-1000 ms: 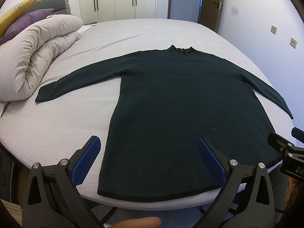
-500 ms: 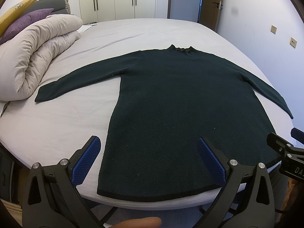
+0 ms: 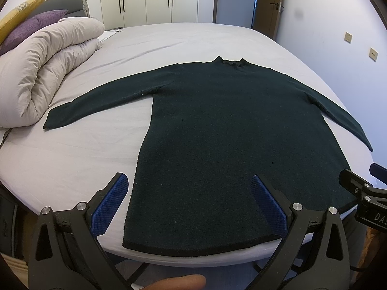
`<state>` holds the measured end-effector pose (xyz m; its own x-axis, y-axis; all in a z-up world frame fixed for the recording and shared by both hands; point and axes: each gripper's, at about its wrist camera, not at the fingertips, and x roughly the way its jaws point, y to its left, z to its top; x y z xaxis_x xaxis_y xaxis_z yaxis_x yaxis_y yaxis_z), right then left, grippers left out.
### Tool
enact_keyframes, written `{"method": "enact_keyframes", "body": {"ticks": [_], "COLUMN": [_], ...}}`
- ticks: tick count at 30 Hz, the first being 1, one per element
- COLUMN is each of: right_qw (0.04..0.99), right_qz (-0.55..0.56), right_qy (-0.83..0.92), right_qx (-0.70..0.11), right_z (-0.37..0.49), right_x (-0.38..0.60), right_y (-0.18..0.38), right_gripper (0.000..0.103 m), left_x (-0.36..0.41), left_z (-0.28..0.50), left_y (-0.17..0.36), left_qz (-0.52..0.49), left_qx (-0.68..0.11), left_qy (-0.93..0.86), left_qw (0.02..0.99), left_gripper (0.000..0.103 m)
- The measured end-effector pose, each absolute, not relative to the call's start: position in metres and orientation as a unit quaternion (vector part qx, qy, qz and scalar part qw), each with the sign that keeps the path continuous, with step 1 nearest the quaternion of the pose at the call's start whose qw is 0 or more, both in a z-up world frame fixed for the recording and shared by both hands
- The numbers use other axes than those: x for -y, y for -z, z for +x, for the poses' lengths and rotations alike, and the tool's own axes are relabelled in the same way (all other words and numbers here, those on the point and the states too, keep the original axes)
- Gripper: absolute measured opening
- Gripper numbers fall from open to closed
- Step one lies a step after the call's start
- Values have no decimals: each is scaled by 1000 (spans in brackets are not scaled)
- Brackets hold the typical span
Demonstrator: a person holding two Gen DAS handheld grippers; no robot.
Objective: Fold small clothes
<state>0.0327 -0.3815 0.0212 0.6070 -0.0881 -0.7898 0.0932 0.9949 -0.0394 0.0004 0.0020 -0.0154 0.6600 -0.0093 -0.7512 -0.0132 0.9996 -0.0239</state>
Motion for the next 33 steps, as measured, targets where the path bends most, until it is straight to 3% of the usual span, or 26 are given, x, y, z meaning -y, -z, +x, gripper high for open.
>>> {"method": "enact_keyframes", "body": {"ticks": [27,33], "right_qw": [891,891], "right_qz": [-2,-3], "right_qy": [52,51], "right_qx": [-451,-452], "right_z": [30,31], "right_x": [376,375], "right_y": [-9,-8], "right_gripper": [103,103], "left_x": [-17,-70], "left_z": [0,13], "left_y": [26,30], "left_qz": [-37,-114], "left_qx": [-406,-414], "left_qy": [1,4], "left_qw": [913,903], "left_gripper": [103,103]}}
